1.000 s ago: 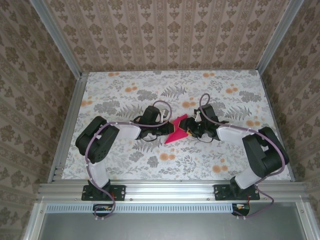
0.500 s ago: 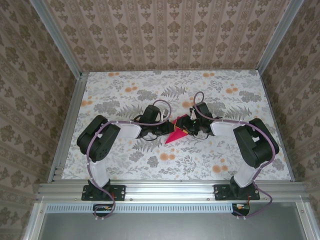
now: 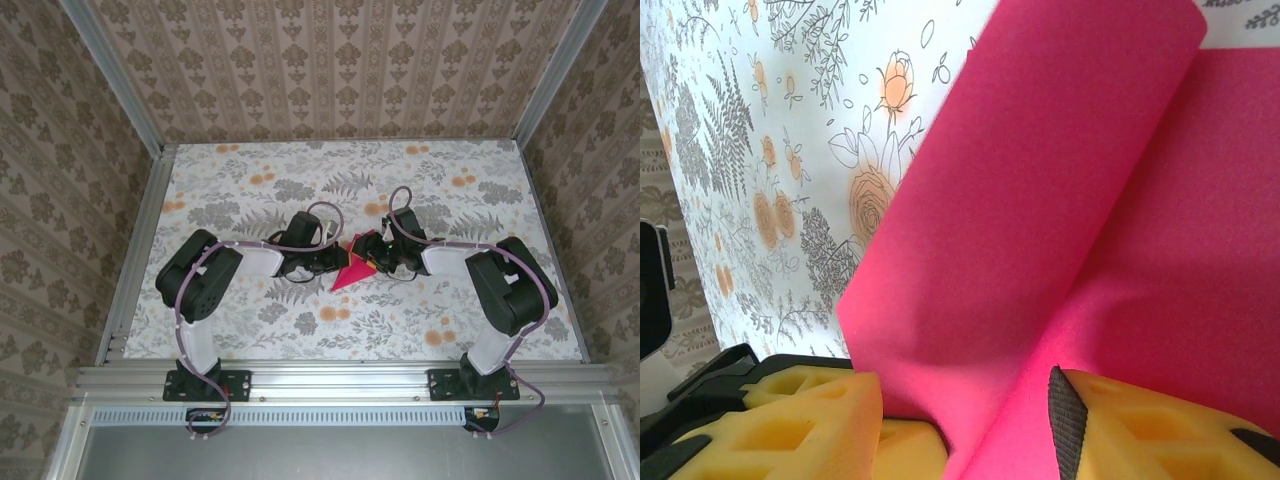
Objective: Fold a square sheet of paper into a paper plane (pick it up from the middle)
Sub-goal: Turn over the paper at the center of the table.
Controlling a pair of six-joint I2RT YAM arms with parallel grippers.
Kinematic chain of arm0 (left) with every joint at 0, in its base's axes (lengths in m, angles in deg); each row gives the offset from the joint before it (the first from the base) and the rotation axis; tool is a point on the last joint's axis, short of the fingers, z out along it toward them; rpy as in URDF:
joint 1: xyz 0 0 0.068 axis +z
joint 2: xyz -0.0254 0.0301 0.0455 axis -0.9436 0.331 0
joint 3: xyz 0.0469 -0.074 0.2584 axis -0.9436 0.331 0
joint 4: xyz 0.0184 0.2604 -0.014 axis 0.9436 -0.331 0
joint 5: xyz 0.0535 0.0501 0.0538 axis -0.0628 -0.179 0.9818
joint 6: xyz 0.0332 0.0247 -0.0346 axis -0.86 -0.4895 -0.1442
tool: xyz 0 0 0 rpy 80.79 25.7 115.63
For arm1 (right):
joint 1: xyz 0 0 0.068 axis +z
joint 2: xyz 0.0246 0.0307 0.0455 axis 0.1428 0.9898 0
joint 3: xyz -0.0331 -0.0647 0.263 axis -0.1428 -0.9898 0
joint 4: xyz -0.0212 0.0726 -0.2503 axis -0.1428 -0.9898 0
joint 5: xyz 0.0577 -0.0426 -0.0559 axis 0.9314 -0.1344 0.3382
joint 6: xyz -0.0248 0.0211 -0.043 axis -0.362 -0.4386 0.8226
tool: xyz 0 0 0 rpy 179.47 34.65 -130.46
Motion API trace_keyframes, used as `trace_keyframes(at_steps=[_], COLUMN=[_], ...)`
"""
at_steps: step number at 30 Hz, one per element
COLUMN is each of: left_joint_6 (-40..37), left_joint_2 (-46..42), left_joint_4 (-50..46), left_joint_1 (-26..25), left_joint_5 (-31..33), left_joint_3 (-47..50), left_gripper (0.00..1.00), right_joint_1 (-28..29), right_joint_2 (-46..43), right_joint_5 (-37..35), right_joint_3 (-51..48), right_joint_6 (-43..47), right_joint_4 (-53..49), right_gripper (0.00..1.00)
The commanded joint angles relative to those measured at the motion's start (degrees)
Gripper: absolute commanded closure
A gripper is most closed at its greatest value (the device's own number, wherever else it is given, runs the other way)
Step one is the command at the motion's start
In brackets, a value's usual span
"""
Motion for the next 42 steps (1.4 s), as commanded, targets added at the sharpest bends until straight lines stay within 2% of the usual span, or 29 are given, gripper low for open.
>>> trace_keyframes(at_steps=[1, 7, 18, 29, 42], left_joint_6=[0.0, 0.0, 0.3, -0.2, -1.9], left_joint_2=[1.7, 1.4, 1.3, -0.4, -0.5], left_joint_4=[-1.5, -1.4, -1.0, -0.8, -1.1], left_joint_1=[0.2, 0.1, 0.2, 0.7, 0.5], left_joint_5=[-1.4, -1.7, -2.2, -2.6, -3.4], left_joint_3=[-1.5, -1.7, -1.7, 0.7, 1.6], left_gripper=[0.89, 0.88, 0.86, 0.76, 0.77], right_joint_1=[-0.3, -0.4, -0.3, 0.0, 0.2], right_joint_2=[0.0, 1.4, 3.6, 4.2, 5.6], right_joint_5=[-2.0, -3.3, -3.9, -9.2, -9.5], right_joint_3=[-0.7, 0.1, 2.0, 4.1, 4.3], right_joint_6=[-0.7, 0.5, 2.1, 2.8, 1.6], right_joint_4=[0.3, -2.8, -7.4, -16.7, -17.7], right_gripper=[0.51, 0.54, 0.54, 0.54, 0.53])
